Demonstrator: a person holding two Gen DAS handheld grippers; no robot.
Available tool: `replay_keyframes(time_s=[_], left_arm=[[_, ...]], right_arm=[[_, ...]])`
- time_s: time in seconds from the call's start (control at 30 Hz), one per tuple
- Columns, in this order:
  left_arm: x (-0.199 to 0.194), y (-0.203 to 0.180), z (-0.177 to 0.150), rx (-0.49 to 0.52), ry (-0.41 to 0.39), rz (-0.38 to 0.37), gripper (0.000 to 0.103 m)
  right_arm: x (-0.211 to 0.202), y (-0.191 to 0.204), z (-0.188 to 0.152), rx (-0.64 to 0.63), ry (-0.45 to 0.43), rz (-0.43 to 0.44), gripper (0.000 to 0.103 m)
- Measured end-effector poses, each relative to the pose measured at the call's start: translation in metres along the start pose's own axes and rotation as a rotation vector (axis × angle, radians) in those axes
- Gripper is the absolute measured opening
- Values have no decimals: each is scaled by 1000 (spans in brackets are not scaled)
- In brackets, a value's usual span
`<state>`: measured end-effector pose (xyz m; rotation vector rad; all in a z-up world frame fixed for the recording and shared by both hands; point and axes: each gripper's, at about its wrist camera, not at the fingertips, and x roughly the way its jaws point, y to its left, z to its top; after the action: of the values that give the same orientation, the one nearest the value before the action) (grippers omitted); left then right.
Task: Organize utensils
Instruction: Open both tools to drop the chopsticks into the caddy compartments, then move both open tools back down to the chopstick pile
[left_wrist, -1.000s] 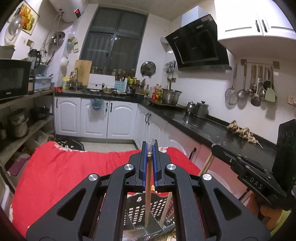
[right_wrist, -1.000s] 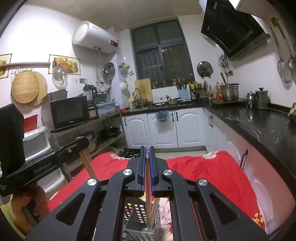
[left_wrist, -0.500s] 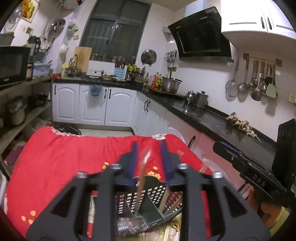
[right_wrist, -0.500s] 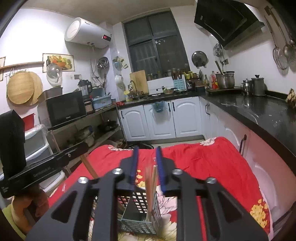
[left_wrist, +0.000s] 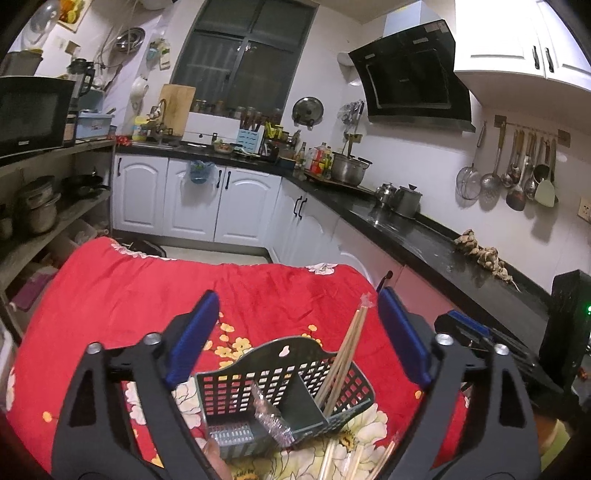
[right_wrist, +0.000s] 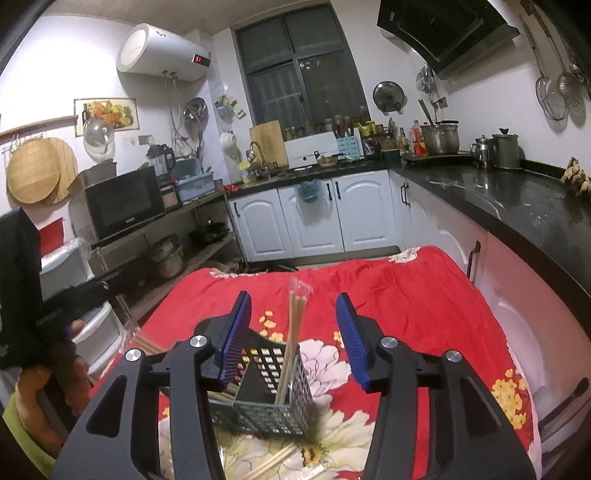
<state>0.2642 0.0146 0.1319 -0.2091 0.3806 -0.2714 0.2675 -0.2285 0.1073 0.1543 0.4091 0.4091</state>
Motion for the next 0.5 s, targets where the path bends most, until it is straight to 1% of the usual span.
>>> replay_keyframes(time_s=[0.03,0.13,0.5], left_arm=[[-1,1,-1,-4,3,-1,87],[-9,2,-5,-12,8,0,92],[-31,0,-22,-9,15,4,92]], right_arm=[[-1,0,-2,1,5,-1,50],[-4,0,-8,0,16,1,51],[-12,2,-20,-4,35,23,55]])
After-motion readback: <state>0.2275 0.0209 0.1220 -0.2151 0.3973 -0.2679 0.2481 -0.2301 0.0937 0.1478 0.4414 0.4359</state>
